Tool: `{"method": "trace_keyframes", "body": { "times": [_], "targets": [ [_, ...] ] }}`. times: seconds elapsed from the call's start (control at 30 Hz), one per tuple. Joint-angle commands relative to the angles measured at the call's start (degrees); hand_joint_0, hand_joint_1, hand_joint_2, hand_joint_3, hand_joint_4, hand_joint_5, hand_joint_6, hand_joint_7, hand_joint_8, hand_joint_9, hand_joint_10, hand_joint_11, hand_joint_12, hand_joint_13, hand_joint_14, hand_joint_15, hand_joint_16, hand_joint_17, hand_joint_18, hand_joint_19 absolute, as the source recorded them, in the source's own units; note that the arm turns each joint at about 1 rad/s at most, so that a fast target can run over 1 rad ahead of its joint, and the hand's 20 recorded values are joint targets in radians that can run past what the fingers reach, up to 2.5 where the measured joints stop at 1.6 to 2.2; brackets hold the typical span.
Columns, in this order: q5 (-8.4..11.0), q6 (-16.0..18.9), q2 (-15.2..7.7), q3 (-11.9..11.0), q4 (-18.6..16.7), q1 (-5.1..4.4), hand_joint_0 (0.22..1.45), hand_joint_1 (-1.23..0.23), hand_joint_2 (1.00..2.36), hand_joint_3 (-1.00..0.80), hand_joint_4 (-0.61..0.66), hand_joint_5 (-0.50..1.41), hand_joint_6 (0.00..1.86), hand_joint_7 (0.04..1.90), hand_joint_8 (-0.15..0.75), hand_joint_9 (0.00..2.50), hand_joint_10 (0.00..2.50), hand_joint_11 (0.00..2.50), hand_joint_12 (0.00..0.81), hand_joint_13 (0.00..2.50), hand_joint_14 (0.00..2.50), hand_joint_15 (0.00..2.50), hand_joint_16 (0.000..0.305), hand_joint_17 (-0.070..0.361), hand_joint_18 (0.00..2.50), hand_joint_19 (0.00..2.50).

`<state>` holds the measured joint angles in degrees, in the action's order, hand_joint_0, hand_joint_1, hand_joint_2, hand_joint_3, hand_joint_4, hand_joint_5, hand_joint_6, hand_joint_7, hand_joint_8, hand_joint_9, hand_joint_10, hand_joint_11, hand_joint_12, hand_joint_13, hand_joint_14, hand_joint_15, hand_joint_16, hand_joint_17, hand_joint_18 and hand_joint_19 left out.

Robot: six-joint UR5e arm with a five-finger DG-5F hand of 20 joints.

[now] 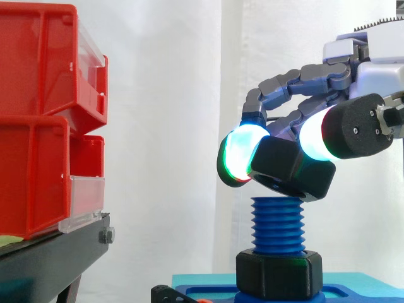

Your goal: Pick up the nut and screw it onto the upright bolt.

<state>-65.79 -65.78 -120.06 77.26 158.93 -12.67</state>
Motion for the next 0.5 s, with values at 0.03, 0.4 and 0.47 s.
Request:
{"method": "trace_keyframes", "body": {
  "times": [0.03, 0.4, 0.47],
  "targets": [
    [0.14, -0.7, 0.0, 0.0, 0.2, 0.01, 0.58, -0.67, 1.0, -0.5, 0.19, -0.12, 0.5, 1.15, 0.251, 0.57, 0.0, 0.14, 0.339, 0.29, 0.0, 0.0, 0.05, 0.113, 0.26, 0.11],
    [0.31, -4.4, 0.0, 0.0, -0.2, -0.08, 0.58, -0.68, 1.0, -0.5, 0.18, -0.12, 0.5, 1.15, 0.248, 0.57, 0.01, 0.14, 0.338, 0.29, 0.0, 0.0, 0.05, 0.113, 0.26, 0.1],
    [0.31, -4.4, 0.0, 0.0, -0.5, -0.17, 0.58, -0.68, 1.0, -0.5, 0.18, -0.12, 0.5, 1.15, 0.249, 0.57, 0.0, 0.14, 0.338, 0.29, 0.0, 0.0, 0.05, 0.113, 0.26, 0.1]
  ]
}}
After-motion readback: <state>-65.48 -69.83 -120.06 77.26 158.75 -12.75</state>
